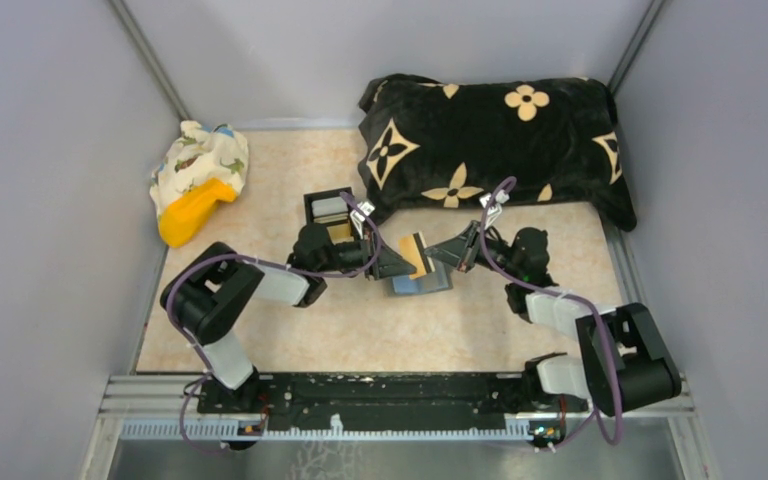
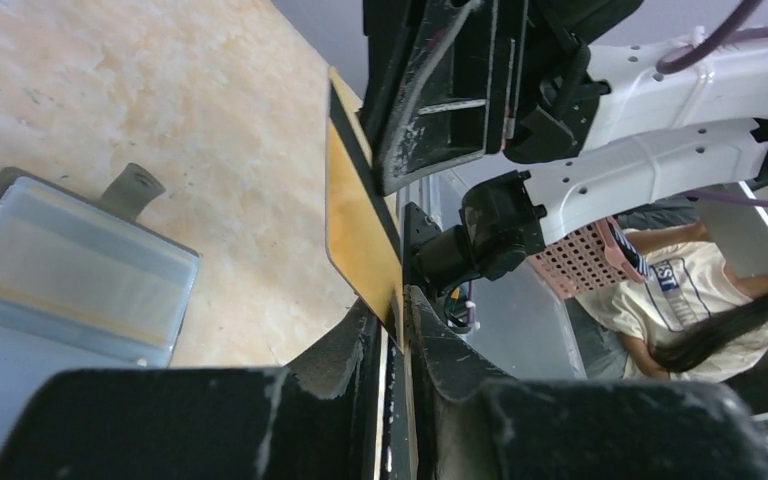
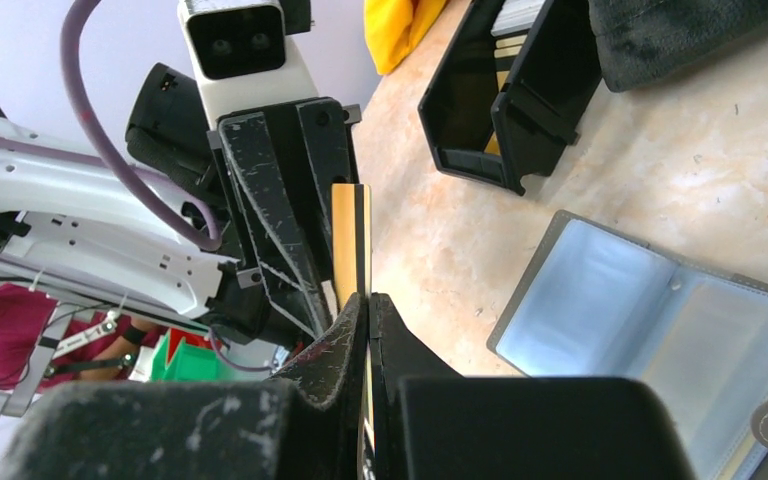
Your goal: Take the credit cards out of the card holder
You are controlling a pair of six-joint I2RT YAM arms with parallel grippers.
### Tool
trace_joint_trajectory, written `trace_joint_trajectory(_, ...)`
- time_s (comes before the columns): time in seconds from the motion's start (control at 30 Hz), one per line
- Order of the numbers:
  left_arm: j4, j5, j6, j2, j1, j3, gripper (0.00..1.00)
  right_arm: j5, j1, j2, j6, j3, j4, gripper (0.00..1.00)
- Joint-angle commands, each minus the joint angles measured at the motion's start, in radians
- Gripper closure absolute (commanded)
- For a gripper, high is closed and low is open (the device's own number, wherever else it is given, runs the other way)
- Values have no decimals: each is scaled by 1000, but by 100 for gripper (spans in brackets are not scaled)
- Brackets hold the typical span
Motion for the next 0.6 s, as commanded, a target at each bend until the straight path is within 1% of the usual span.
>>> trace_joint_trajectory(0.0,109,43,-24,4,-15,9,82,-27,8,19,8,37,78,100)
trace_joint_trajectory(0.17,106,57,-23,9,-17,18,83,-26,8,31,9,32,87,100)
trace_joint_trajectory(0.2,107,58,-25,11,-18,21,86,-26,8,35,12,33,93,100)
trace_joint_trajectory(0.27,118,54,-27,13,-19,16,97,-28,8,40,18,35,104,100)
trace_joint_trajectory(0.3,124,50,-27,13,-19,12,100,-31,8,41,20,37,107,100)
trace_joint_trajectory(0.4,128,45,-26,9,-19,10,100,-36,8,39,23,43,108,100)
trace_joint_trajectory(0.47,136,38,-23,4,-19,6,100,-40,8,38,22,43,107,89)
trace_joint_trajectory(0.5,136,33,-22,0,-18,5,100,-41,9,35,22,44,105,86)
trace_joint_trajectory(0.57,136,22,-17,-6,-18,3,100,-41,8,29,18,40,97,84)
